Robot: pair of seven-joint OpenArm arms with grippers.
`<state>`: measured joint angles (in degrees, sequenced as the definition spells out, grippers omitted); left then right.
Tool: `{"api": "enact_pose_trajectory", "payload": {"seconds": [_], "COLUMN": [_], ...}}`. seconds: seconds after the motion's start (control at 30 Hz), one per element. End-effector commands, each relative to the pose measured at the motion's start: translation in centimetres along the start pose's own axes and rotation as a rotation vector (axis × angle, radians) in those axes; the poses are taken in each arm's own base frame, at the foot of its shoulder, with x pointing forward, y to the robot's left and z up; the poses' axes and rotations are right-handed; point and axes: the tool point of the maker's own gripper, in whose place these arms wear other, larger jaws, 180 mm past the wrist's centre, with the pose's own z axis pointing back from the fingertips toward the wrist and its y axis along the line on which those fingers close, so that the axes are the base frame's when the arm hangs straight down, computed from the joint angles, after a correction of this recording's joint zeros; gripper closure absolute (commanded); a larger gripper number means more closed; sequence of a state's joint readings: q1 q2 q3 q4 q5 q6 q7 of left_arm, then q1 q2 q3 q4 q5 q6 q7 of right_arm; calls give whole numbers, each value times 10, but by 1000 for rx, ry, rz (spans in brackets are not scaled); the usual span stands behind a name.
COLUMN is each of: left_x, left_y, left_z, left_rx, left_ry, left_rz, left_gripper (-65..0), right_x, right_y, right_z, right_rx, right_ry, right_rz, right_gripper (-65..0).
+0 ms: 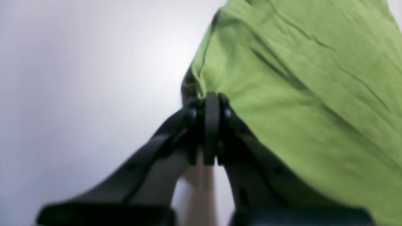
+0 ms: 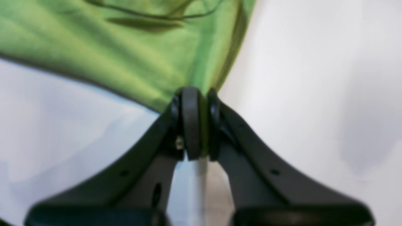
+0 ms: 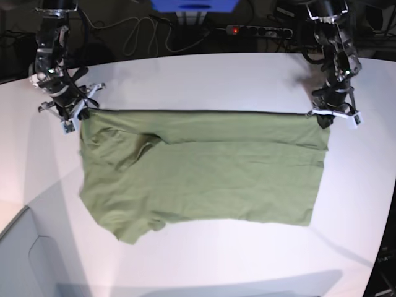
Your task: Fold the T-shirt properly
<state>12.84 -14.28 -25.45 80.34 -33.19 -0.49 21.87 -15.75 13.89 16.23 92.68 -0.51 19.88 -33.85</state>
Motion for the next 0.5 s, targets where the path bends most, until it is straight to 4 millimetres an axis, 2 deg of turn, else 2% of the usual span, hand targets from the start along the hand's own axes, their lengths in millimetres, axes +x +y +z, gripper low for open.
{"api": "enact_pose_trajectory", "payload": {"seconds": [0.0,0.1,0.27,0.47], "left_x": [-5,-18,-24,-38], "left_y": [5,3,14,23], "left_z": [7,24,56,72], "left_rx": [16,12,54,75], "left_ry": [26,35,15,48], "left_rz": [-24,-29,0,-18], "left_gripper": [0,0,0,0], "right_x": [7,9,12,2], "right_y": [-4,0,7,-4], "right_z": [7,18,35,46], "right_rx": [-5,-7,-10,-45], "right_ry": [-20,-34,-55,-37], "right_rz": [33,58,90,81], "right_gripper": [-1,-1,-1,-1]}}
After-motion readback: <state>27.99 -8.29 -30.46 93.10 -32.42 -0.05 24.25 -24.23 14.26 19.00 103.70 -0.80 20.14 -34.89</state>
